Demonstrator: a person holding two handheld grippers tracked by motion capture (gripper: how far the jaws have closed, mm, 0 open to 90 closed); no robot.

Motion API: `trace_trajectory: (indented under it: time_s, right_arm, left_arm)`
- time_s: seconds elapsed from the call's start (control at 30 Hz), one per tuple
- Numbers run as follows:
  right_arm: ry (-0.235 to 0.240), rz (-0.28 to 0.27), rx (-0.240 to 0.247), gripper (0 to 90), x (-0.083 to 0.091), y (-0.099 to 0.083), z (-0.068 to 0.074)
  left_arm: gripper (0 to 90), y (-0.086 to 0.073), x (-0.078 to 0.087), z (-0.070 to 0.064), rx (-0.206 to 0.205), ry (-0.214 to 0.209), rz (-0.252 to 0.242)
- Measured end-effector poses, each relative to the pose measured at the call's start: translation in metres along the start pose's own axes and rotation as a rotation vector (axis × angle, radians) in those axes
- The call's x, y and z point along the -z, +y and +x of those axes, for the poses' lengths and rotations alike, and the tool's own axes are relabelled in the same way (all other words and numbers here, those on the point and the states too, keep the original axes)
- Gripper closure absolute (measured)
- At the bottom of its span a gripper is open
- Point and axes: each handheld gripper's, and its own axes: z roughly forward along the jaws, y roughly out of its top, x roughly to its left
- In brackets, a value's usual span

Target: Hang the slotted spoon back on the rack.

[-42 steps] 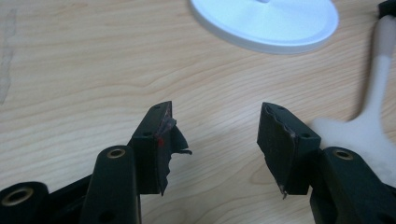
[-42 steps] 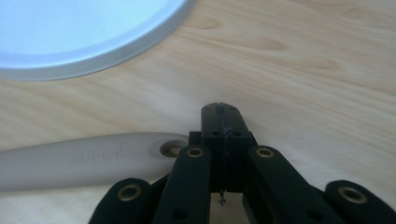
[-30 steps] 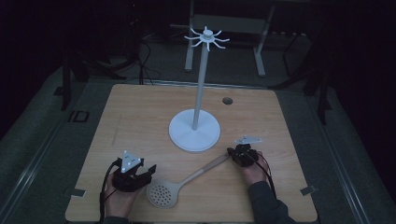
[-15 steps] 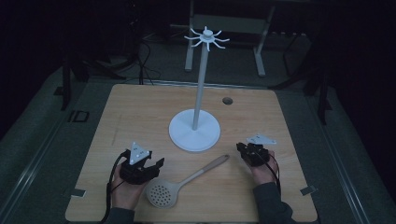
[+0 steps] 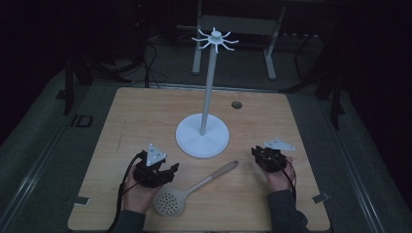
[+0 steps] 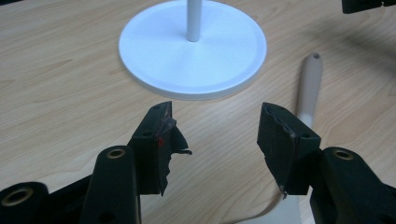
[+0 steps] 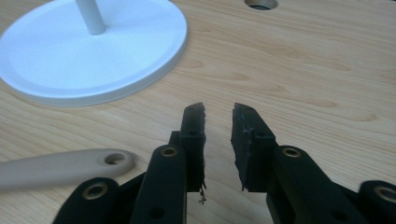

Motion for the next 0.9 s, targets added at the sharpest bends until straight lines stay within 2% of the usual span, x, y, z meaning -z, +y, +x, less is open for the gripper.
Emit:
trace_trajectory:
  time_s: [0.33, 0.37, 0.6, 0.9]
  right_arm:
    - [-0.016, -0.006, -0.026, 69.0, 0.005, -0.005, -0.009]
    - [-0.020, -0.006, -0.025, 69.1, 0.005, -0.005, -0.010]
    - [-0.035, -0.015, -0.040, 67.5, 0.009, -0.006, -0.015]
    - [-0.054, -0.026, -0.054, 64.0, 0.011, -0.007, -0.019]
  left_arm:
    - [47.9, 0.015, -0.009, -0.011, -0.051, -0.027, 0.042]
    - [49.0, 0.019, -0.012, -0.013, -0.057, -0.035, 0.061]
    - [50.5, 0.031, -0.022, -0.026, -0.109, -0.062, 0.105]
    - [51.1, 0.044, -0.038, -0.038, -0.166, -0.076, 0.179]
